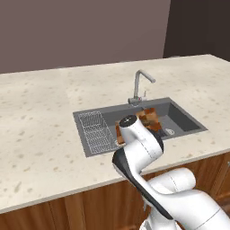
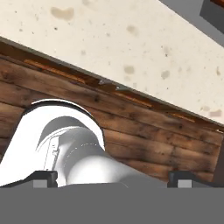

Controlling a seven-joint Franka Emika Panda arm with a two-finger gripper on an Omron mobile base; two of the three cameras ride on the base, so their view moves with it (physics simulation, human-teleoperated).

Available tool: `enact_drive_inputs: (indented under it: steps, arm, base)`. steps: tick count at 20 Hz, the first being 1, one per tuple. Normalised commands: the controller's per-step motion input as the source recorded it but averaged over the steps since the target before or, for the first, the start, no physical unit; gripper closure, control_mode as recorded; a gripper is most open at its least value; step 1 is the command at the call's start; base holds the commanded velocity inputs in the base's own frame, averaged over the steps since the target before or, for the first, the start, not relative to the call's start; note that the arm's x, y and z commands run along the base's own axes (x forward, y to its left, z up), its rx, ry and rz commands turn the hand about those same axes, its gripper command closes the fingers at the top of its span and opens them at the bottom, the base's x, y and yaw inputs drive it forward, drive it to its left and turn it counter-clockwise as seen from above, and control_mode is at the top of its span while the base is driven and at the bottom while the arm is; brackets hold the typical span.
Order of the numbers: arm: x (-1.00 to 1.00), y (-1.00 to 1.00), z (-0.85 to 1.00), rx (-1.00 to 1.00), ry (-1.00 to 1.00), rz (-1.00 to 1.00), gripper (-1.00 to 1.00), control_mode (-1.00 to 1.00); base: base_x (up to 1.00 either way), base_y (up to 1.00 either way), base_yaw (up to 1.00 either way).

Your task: Move the cutting board and knife to the sink. Then move spray from the cabinet to the counter.

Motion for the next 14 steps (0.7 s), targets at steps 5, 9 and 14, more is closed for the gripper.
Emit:
enact_drive_inputs:
  steps: [5,9,14]
  arm:
    - [0.0,0.0,0.0,0.0,0.0,0.0,-1.0,1.0]
    - [0.0,0.0,0.0,0.0,0.0,0.0,-1.0,1.0]
    - [0.0,0.0,0.0,0.0,0.0,0.0,-1.0,1.0]
  base:
    - [-0.62,1.0,-0.06]
    - [-0.58,1.0,-0.07]
    - [-0.55,1.0,-0.05]
